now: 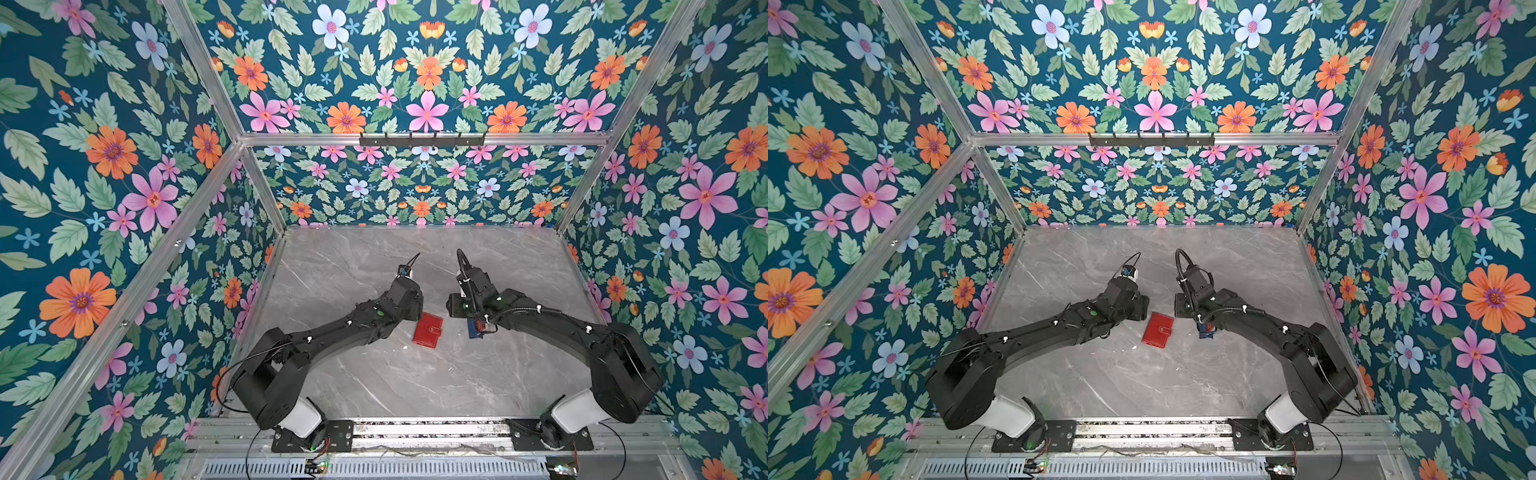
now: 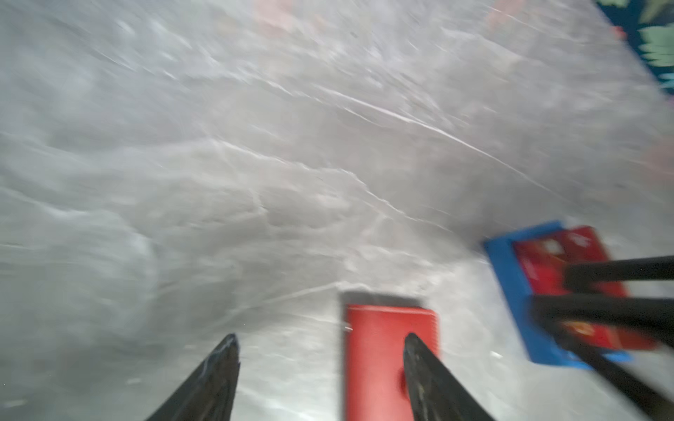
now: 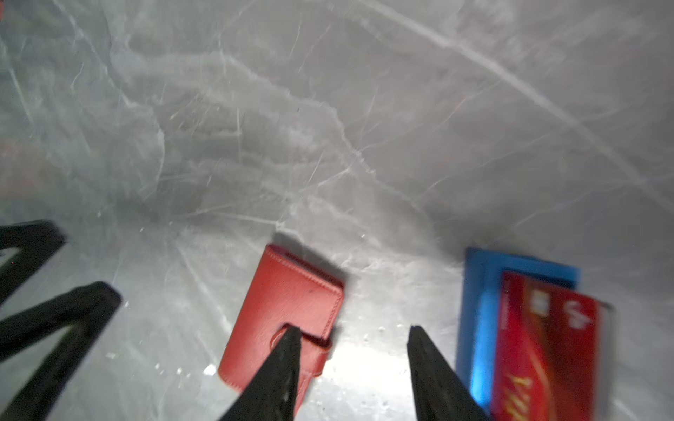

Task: Insert credit cards into a card holder
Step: Reset both arms

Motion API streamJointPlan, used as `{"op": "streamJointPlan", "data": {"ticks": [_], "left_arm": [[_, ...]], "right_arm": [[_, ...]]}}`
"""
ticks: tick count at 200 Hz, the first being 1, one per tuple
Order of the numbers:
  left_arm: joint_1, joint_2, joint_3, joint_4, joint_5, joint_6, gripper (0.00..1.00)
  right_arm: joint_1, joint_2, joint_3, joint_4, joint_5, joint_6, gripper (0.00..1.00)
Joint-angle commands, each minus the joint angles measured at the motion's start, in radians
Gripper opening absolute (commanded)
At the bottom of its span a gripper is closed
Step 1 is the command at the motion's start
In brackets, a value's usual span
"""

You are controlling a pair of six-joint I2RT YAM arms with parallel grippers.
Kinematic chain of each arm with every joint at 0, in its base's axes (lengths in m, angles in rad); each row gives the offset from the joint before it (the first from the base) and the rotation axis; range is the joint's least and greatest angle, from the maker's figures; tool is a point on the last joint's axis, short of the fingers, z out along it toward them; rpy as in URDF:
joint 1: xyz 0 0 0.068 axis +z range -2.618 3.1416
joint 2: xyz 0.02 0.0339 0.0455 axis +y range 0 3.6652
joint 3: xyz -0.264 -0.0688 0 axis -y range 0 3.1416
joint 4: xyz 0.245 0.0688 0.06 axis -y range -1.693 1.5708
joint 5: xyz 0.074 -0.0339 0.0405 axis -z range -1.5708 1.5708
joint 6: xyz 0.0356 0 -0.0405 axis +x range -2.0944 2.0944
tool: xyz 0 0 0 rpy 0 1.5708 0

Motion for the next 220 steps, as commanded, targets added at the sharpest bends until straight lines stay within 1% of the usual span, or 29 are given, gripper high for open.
{"op": "streamJointPlan", "data": {"ticks": [1,15,28,43,66,89,113,133,155,170,179,193,212,220], "left_arm": [[0.006,-0.039,-0.007,-0.011,-0.282,0.112,0.75],[0.008,-0.068,-0.030,0.024,-0.381,0.165,0.76],[0.016,-0.100,-0.060,0.080,-0.457,0.233,0.76],[0.032,-0.131,-0.106,0.167,-0.525,0.301,0.77],[0.078,-0.172,-0.171,0.297,-0.573,0.376,0.77],[0.143,-0.198,-0.248,0.461,-0.609,0.456,0.77],[0.200,-0.184,-0.327,0.659,-0.647,0.568,0.77],[0.257,-0.159,-0.359,0.757,-0.629,0.615,0.77],[0.325,-0.131,-0.370,0.773,-0.588,0.598,0.77],[0.366,-0.118,-0.385,0.771,-0.562,0.569,0.77],[0.395,-0.114,-0.396,0.764,-0.533,0.543,0.79],[0.441,-0.118,-0.390,0.707,-0.487,0.485,0.80],[0.511,-0.130,-0.397,0.650,-0.400,0.416,0.89],[0.544,-0.135,-0.399,0.627,-0.351,0.387,0.92]], "right_arm": [[0.002,-0.049,-0.003,-0.016,0.262,-0.087,0.51],[0.001,-0.090,-0.019,0.014,0.373,-0.136,0.51],[-0.005,-0.130,-0.048,0.079,0.466,-0.201,0.53],[-0.030,-0.170,-0.086,0.161,0.533,-0.265,0.54],[-0.115,-0.224,-0.150,0.272,0.550,-0.317,0.54],[-0.209,-0.260,-0.210,0.372,0.557,-0.345,0.55],[-0.300,-0.278,-0.286,0.483,0.553,-0.366,0.57],[-0.369,-0.274,-0.353,0.570,0.548,-0.383,0.60],[-0.447,-0.253,-0.399,0.613,0.490,-0.373,0.64],[-0.492,-0.251,-0.394,0.566,0.438,-0.328,0.65],[-0.523,-0.248,-0.399,0.560,0.385,-0.305,0.66],[-0.578,-0.238,-0.417,0.567,0.288,-0.278,0.67],[-0.655,-0.206,-0.417,0.558,0.138,-0.239,0.70],[-0.673,-0.195,-0.409,0.542,0.104,-0.234,0.70]]}}
